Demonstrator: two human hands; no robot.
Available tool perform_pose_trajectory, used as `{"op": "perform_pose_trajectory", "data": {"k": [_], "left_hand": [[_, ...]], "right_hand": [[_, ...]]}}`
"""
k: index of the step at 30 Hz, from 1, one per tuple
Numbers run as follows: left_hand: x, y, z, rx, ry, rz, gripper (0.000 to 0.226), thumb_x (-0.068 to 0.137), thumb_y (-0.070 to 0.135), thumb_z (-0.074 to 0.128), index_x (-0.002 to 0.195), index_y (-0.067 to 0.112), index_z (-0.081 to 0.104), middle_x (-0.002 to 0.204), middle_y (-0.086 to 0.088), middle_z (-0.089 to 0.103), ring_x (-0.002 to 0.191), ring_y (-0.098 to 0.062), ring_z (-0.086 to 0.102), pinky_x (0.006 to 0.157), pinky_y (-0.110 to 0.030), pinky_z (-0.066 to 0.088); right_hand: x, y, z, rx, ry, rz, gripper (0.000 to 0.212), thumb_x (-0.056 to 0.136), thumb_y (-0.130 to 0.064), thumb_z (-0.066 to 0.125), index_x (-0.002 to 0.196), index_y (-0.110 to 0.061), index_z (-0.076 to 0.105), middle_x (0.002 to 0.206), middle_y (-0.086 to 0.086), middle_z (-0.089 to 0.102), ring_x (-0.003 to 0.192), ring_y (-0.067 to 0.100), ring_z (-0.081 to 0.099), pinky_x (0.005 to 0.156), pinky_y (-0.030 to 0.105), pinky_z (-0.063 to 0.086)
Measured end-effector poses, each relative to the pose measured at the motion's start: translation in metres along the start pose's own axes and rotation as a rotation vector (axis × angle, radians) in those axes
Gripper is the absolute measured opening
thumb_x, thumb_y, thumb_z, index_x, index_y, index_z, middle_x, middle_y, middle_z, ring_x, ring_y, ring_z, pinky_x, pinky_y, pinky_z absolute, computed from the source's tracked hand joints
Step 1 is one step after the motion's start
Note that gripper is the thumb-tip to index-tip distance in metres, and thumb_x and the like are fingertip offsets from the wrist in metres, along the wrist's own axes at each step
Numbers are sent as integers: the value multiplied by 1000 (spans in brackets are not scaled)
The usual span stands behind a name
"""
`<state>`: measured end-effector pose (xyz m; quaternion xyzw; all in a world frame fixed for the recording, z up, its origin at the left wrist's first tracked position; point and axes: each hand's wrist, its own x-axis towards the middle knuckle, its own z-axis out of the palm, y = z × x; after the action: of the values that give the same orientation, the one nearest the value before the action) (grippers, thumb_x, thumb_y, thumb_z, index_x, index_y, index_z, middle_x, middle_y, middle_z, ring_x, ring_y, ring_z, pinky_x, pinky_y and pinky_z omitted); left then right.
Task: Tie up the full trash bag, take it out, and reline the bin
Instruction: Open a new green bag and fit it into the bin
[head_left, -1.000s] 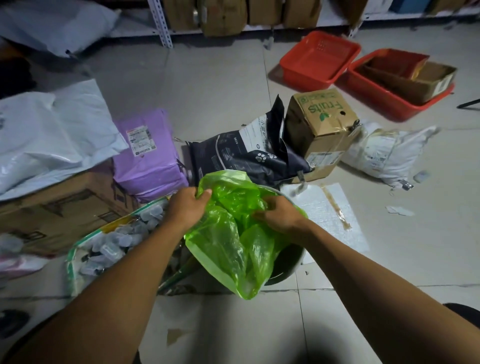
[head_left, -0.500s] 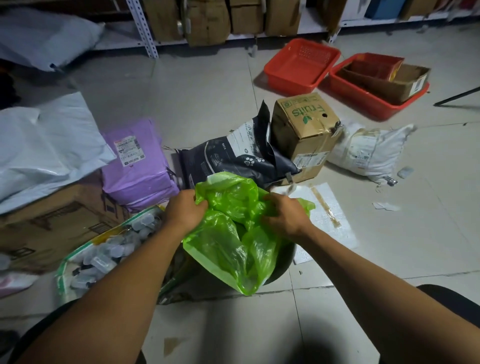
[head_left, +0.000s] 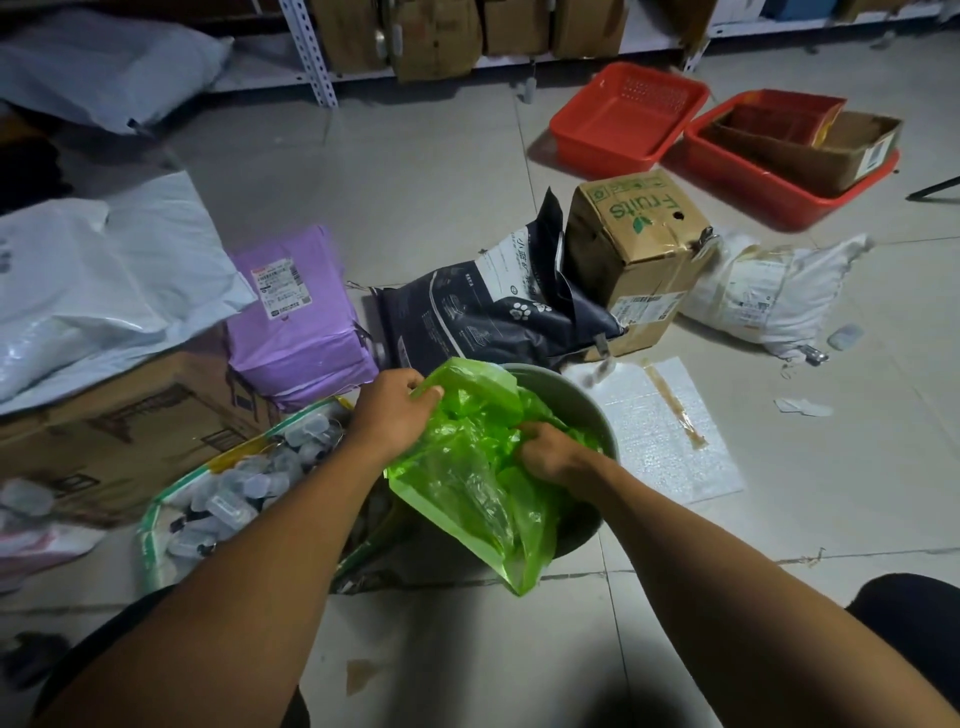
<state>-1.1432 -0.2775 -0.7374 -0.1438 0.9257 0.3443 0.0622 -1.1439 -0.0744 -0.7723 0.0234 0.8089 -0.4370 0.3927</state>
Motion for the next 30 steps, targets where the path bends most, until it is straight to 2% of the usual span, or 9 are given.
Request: {"op": "perform_pose_trajectory", "data": {"k": [3,10,12,15,17,19,23,27,30], "left_hand": [[-1,3,1,-10,-8,10,22,92,32,63,73,21,60,66,4,58,72,-20,58,67,-29,38],[-2,5,-2,16,15,-7,28,92,32,61,74,11,59,62,-4,52,65,-26,55,59,-31,36],[-2,7,-1,52,22,-19,27,92,33,61,82,8,60,68,-8,57,71,-30,60,61,-33,39],[-2,12,0,101,51,-48,33,93,34,61,112,9,53,95,-10,60,89,-32,60,70,-35,43],[-4,16,1,80,80,-68,42,93,31,61,123,11,41,100,-7,54,88,-27,54,71,-36,41],[-5,18,2,78,97,-66,42,92,26,63,123,11,39,99,-7,53,88,-27,54,69,-36,39],[-4,15,3,226,35,-40,24,89,21,67,97,16,45,97,-15,61,92,-37,60,70,-37,43],[-5,13,0,243,29,-2,15,83,19,71,94,15,61,97,-18,68,96,-41,62,77,-40,50],[-7,17,-3,148,38,-27,9,85,21,68,88,14,63,84,-13,67,85,-36,63,68,-35,47]], "right_hand": [[1,1,7,15,-57,45,30,90,-13,54,119,-19,62,114,6,66,104,25,62,99,44,49],[-11,0,-7,-52,151,-85,63,80,-19,71,137,-28,47,125,6,61,102,23,64,89,39,57],[-20,-3,-16,74,96,-116,63,84,-12,70,139,-28,45,125,7,58,98,22,65,83,36,59],[-31,-6,-25,281,-6,-122,57,88,-4,62,138,-26,48,126,8,55,101,23,64,82,33,58],[-32,-5,-27,350,50,-123,53,88,0,61,134,-25,53,126,9,56,101,24,64,84,34,58],[-33,-2,-28,371,189,-108,53,84,3,65,129,-22,56,121,12,60,95,24,66,79,36,60],[-36,3,-32,-16,449,-228,49,79,-6,67,122,-28,60,114,7,66,98,24,64,86,42,57],[-45,10,-33,-690,638,-475,33,84,-18,58,116,-22,60,108,5,67,96,30,60,69,41,54],[-46,15,-29,-802,667,-467,20,90,-20,51,107,-15,58,101,9,65,93,31,57,64,40,51]]}}
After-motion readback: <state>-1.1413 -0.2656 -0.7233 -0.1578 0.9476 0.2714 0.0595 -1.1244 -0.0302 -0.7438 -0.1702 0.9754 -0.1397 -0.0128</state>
